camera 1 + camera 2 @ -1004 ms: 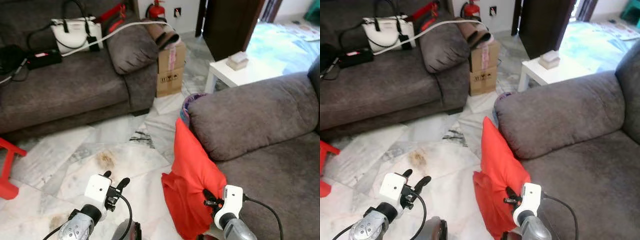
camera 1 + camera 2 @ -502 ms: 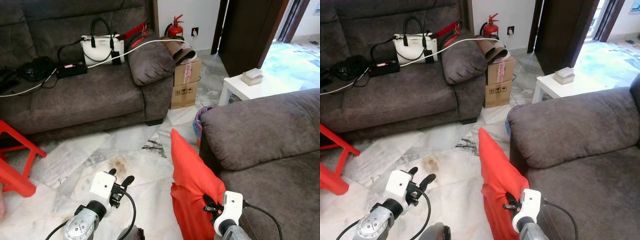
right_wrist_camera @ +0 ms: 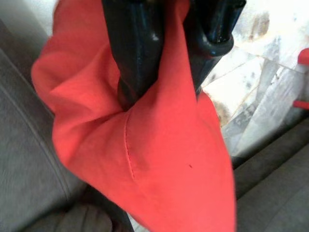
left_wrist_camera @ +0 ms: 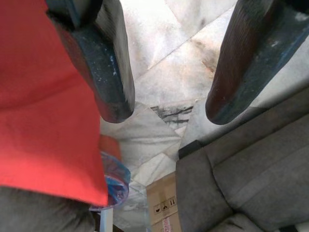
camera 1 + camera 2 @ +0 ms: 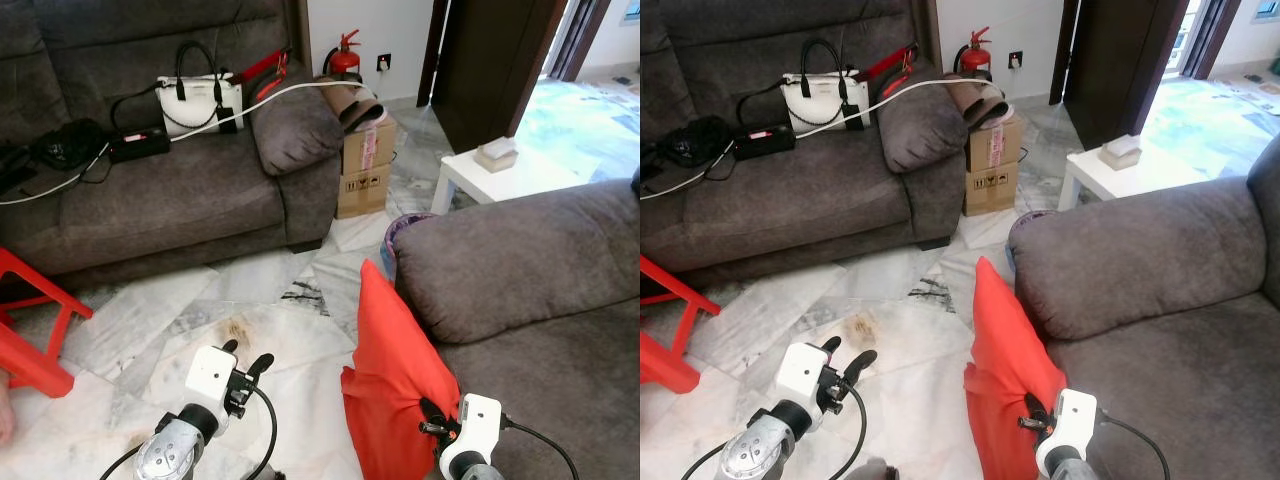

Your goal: Move the pillow to the sofa from floor

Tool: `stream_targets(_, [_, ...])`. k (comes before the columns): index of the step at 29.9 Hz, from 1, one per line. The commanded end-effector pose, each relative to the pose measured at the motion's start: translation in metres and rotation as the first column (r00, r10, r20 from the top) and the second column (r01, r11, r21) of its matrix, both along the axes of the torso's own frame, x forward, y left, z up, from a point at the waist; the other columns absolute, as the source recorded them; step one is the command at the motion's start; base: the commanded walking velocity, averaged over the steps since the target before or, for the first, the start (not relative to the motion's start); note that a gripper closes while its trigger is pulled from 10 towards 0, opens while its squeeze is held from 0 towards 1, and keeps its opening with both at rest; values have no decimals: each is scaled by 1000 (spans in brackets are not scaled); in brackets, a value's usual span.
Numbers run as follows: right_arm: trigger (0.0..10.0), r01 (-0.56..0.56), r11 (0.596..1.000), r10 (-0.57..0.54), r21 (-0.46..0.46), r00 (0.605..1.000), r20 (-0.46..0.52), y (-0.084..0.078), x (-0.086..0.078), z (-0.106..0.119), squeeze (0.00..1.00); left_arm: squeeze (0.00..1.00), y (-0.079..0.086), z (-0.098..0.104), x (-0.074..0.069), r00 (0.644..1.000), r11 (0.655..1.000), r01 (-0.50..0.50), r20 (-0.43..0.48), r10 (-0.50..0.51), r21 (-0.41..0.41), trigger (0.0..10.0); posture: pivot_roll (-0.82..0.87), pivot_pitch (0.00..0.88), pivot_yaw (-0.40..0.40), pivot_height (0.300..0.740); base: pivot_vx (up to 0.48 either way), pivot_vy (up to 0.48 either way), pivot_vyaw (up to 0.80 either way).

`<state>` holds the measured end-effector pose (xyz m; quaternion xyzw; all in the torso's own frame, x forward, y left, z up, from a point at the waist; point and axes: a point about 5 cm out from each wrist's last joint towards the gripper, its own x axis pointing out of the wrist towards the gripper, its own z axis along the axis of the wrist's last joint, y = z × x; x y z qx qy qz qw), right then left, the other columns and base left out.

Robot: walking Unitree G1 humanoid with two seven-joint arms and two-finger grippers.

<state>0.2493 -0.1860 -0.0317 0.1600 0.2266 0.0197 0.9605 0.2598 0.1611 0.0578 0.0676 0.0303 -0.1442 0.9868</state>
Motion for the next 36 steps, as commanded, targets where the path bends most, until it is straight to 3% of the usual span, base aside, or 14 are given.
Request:
stream_targets(1, [10000,4,1000,-4,-1,996,88,-1,8,11,0,0,4,-4,-1,1000,1000,-17,-12,17,-7,10000,48,96,41,740,0,0,0])
stream_targets(26, [10000,65,997,-60,-33,989,132,-11,12,17,0,0,4,-4,3,1000,1000,-13,-4,13,-15,10000,29,85,60,740,0,0,0])
stream_targets(36, [10000,88,995,-82,-43,990,119,-17,11,16,0,0,5,-4,3,1000,1000,-18,-4,18,-17,10000,27,95,60,740,0,0,-800])
